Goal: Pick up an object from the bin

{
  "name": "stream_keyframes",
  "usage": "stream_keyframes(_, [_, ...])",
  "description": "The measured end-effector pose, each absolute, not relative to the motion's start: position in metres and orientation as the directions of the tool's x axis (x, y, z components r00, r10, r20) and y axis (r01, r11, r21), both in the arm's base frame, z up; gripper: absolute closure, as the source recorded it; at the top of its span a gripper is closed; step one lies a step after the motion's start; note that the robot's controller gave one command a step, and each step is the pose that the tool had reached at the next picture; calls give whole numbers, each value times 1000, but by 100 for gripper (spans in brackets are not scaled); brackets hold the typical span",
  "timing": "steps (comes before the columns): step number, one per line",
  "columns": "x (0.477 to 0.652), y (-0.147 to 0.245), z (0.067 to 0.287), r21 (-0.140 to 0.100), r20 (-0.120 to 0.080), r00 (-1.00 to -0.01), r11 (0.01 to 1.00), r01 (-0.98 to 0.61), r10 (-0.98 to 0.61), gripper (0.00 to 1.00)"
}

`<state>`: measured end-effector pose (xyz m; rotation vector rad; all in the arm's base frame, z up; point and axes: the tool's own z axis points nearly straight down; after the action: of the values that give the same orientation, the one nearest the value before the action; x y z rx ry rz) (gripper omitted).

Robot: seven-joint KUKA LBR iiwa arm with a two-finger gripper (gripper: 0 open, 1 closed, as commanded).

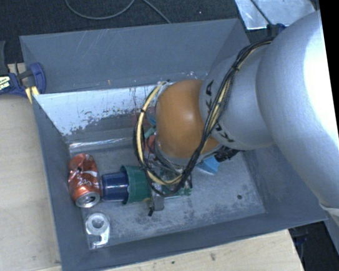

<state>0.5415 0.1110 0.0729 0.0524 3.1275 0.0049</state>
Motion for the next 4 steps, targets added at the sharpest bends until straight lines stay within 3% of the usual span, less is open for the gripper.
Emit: stream_keyframes(4, [541, 111, 73, 3, -14, -999, 999, 34, 34, 100])
